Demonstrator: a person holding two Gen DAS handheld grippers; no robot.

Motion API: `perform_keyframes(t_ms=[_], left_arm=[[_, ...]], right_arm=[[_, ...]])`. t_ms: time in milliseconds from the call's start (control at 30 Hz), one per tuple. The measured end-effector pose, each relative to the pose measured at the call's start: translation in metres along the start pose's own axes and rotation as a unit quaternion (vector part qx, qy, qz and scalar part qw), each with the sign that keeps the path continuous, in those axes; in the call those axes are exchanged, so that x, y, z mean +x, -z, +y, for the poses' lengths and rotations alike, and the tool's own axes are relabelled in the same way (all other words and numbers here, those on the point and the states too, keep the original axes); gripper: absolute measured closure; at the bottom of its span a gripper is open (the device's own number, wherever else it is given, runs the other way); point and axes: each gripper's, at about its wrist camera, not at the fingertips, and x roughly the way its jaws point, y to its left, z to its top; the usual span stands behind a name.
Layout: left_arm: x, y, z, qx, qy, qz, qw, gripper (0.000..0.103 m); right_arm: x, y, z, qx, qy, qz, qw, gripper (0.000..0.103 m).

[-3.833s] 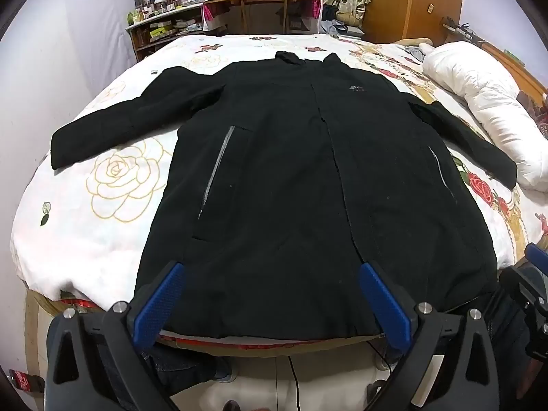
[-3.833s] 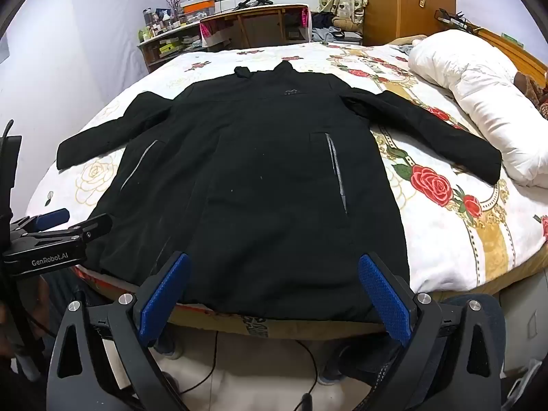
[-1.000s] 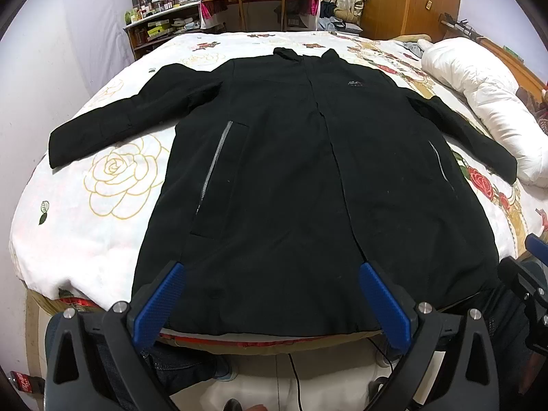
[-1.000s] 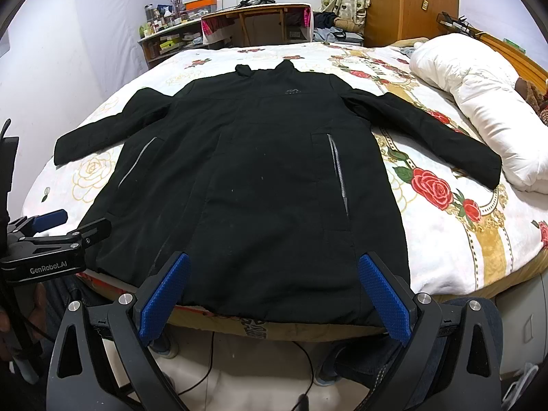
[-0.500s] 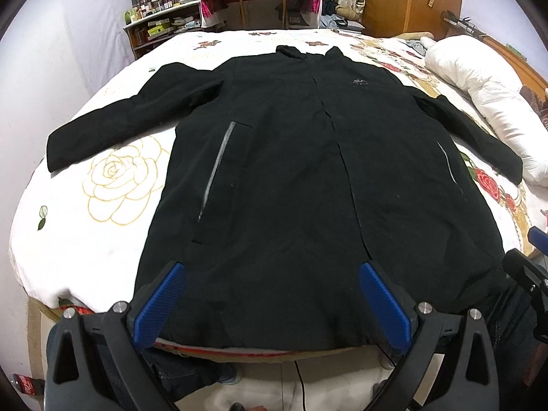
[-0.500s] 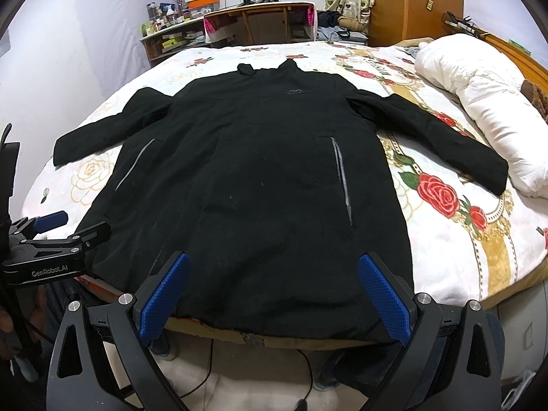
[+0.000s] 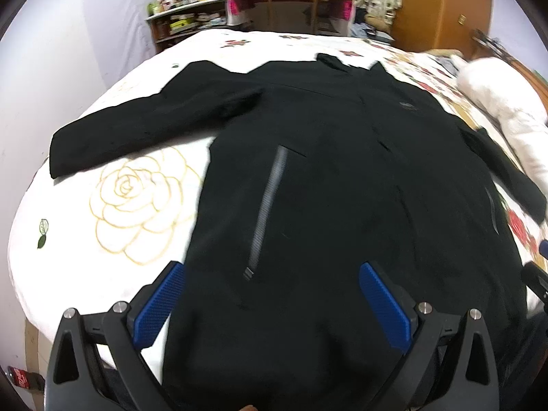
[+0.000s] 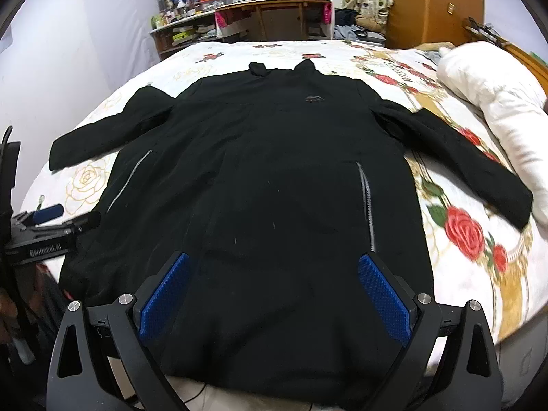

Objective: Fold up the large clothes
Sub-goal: 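Grasp the coat sleeve with the left gripper and lift it across the body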

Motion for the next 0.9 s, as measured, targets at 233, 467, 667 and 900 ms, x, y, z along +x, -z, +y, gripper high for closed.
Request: perform_keyframes(t_ms=[233, 467, 667, 900], left_arm=[[0.03, -0.033, 0.049, -0.052, -0.02, -0.011, 0.9984, 0.0], [0.052, -0.058, 0.098, -0.093, -0.042, -0.024, 0.9945, 0.003], [0.075, -0.069, 0.146, -0.147, -0.059, -0.008, 0.9873, 0.012], [0.098, -0.081, 0.195, -0.207, -0.046, -0.006, 0.9773, 0.015]], right_arm=[[0.037, -0.034, 0.014, -0.03, -0.003, 0.004, 1.0, 0.004], [0.066, -0.061, 0.027, -0.04, -0.01, -0.001, 0.999, 0.004], [0.081, -0.078, 0.037, -0.049, -0.006, -0.003, 0.999, 0.004], [0.096, -0.091, 0.041, -0.054, -0.004, 0.004, 0.999, 0.005]])
